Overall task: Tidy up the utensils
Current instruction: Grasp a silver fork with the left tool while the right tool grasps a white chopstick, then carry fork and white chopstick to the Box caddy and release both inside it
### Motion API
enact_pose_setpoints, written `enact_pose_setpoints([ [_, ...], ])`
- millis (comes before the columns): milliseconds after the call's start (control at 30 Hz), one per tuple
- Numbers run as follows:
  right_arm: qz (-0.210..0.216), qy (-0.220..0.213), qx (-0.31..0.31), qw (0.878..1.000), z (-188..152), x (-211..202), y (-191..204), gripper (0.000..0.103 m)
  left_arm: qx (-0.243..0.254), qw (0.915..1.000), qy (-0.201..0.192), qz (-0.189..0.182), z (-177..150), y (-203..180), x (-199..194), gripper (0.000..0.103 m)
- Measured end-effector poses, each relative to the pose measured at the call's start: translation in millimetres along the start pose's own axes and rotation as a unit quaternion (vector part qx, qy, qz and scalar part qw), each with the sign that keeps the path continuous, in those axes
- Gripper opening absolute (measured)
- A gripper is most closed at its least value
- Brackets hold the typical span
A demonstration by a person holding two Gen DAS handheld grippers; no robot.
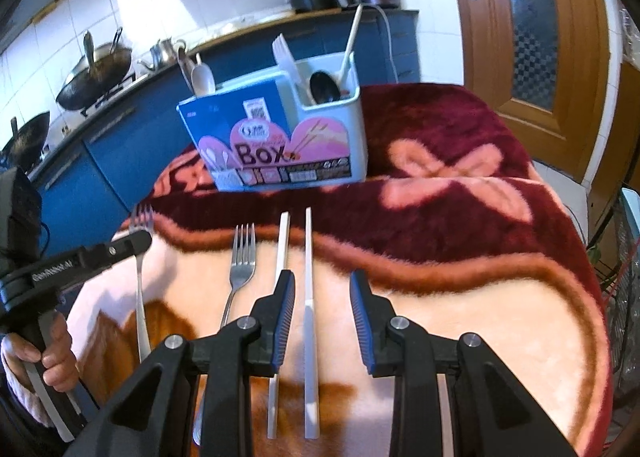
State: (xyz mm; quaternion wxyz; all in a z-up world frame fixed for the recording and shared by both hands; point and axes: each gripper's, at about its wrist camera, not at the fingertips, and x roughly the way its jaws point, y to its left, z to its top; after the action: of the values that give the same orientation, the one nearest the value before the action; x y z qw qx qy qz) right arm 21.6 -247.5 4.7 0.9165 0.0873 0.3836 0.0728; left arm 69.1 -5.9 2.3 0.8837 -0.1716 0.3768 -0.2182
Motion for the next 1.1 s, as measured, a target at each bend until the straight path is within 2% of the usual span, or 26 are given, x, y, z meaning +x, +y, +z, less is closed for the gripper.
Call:
enact_pose_setpoints([
  [167, 0.000, 0.041, -0.022, 0.999, 6, 14, 3, 0.031, 0.011, 0.9997, -0.017, -0.009, 1, -5, -9, 0.003],
  [300, 0.008, 0.081, -0.035, 0.996, 12, 26, 5, 0.022, 0.024, 0.9991, -0.033, -0.008, 1, -9, -16, 0.002],
  [567, -0.001, 0.142, -0.072, 0.987, 28, 52, 15, 0.018, 0.037, 0.9980, -0.050, -0.010, 7, -10, -24, 0.002],
  [833, 0.005, 0.184, -0.081, 0.980, 44, 73, 16, 0.012, 0.050, 0.9964, -0.067, -0.015, 15, -15, -31, 0.001],
  [967, 0.011, 0.185, -0.075, 0.980, 45, 72, 13, 0.007, 0.057, 0.9949, -0.081, -0.015, 21, -21, -35, 0.001],
  [1100, 0.023, 0.161, -0.046, 0.986, 42, 62, 5, 0.006, 0.055, 0.9939, -0.092, -0.026, 30, -23, -39, 0.001],
])
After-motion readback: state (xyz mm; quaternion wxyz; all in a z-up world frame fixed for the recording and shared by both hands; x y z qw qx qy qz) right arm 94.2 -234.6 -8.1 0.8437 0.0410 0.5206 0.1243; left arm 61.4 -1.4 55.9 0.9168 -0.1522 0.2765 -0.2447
